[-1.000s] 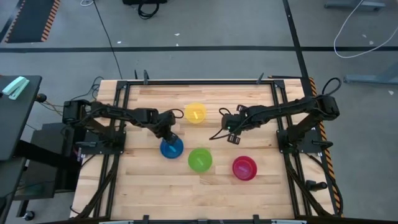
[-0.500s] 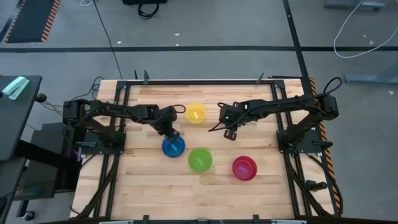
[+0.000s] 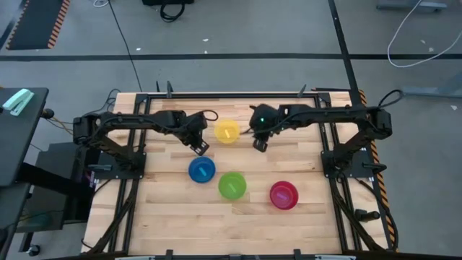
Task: Nest bowls inside each other
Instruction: Stack the yellow bowl on the green bowl
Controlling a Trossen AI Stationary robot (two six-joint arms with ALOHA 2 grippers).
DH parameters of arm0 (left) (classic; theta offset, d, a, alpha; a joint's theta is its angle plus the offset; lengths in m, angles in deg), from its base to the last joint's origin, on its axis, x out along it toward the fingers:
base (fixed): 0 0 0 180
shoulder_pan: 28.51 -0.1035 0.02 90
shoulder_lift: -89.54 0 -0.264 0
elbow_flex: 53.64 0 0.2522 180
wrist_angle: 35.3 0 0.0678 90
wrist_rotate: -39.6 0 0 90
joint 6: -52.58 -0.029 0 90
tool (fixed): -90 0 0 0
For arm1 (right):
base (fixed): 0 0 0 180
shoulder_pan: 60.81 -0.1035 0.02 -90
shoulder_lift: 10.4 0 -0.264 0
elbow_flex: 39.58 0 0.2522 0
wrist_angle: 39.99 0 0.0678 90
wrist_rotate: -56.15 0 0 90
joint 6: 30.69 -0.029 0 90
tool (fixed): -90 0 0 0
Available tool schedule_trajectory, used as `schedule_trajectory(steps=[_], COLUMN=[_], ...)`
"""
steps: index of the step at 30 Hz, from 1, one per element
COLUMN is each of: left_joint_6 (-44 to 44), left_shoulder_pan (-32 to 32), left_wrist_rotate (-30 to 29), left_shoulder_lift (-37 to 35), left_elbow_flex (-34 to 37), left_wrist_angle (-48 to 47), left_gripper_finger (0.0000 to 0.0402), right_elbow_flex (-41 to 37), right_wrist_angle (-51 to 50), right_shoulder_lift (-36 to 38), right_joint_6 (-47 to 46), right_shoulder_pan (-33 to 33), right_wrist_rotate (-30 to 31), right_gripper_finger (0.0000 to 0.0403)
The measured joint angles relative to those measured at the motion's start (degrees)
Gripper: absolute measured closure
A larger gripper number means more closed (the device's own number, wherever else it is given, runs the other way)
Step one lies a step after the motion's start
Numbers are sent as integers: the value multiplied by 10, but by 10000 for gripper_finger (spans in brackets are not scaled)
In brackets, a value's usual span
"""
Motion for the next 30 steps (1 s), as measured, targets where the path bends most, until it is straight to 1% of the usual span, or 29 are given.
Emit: schedule_trajectory(steps=[3,6,11,15,19,21,25,30], left_joint_6=[-17,-33,-44,-44,-48,-61,-60,-52], left_shoulder_pan=[-18,-36,-70,-86,-90,-90,-89,-88], left_wrist_rotate=[-5,-22,-110,-178,-209,-213,-226,-238], left_shoulder_lift=[0,0,0,0,-17,-33,-80,-151], left_elbow_flex=[-7,-9,-9,-9,-9,-8,-8,-8], left_wrist_angle=[-11,-39,-126,-181,-192,-192,-193,-194], left_gripper_finger=[294,294,294,294,294,294,296,303], right_elbow_flex=[40,80,144,196,247,276,321,343], right_wrist_angle=[-1,0,-14,-62,-99,-116,-143,-155], right_shoulder_lift=[0,0,-23,-70,-129,-156,-204,-244], right_joint_6=[-16,-26,-39,-39,-27,-18,-5,16], right_shoulder_pan=[13,26,39,39,39,45,61,89], right_wrist_rotate=[-14,-44,-72,-74,-75,-75,-74,-73], right_gripper_finger=[289,289,289,289,289,289,289,288])
